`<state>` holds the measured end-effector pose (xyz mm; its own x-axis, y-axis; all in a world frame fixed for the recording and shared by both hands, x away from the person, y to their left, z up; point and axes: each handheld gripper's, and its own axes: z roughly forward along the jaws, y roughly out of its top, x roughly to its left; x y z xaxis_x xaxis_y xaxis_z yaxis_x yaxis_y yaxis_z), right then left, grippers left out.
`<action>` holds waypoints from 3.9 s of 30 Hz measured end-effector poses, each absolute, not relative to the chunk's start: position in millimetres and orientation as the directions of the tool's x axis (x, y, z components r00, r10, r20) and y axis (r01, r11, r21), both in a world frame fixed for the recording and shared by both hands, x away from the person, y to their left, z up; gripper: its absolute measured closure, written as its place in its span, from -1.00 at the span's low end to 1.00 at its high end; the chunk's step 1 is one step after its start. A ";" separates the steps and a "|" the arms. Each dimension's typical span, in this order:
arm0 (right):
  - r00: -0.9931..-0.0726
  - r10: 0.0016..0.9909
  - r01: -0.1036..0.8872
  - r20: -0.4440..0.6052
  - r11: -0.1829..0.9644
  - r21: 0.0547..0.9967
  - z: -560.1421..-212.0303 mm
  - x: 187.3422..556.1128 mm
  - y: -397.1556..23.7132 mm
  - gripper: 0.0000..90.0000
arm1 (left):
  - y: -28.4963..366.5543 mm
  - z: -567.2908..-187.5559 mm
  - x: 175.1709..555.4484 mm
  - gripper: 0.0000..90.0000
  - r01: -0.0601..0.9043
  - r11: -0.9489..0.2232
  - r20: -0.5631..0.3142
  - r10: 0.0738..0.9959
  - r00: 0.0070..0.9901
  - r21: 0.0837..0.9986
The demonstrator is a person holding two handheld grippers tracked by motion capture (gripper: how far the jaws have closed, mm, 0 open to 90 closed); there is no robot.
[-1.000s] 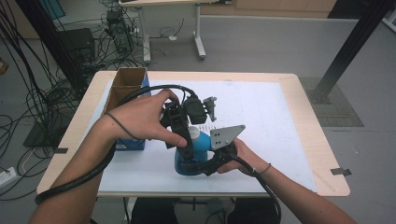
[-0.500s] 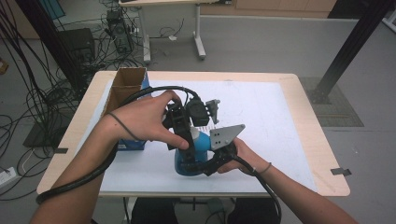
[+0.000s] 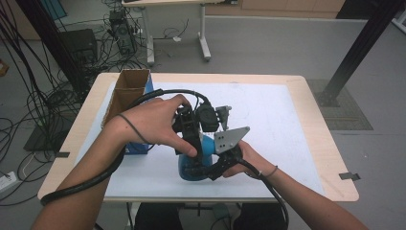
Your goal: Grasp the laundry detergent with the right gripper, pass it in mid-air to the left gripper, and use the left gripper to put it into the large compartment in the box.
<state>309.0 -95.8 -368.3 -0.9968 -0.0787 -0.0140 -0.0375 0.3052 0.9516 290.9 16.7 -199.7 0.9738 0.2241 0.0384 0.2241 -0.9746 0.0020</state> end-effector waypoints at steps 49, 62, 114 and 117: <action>-0.996 -0.083 -0.039 -0.013 0.316 0.948 -370.1 308.1 -90.8 -0.07 | 22.5 -206.7 293.0 -0.19 0.233 -0.972 0.023 0.233 0.972 0.000; -0.996 -0.084 -0.041 -0.015 0.311 0.949 -369.3 307.3 -91.6 -0.07 | 21.1 -205.5 291.5 -0.19 0.239 -0.971 0.029 0.239 0.971 0.002; -0.996 -0.091 -0.044 -0.017 0.305 0.951 -368.4 306.6 -89.4 -0.07 | 21.9 -204.0 290.3 -0.19 0.240 -0.971 0.027 0.239 0.971 -0.012; -0.996 -0.090 -0.045 -0.018 0.304 0.952 -368.3 306.8 -89.5 -0.07 | 22.2 -204.1 290.3 -0.18 0.241 -0.971 0.028 0.241 0.970 -0.009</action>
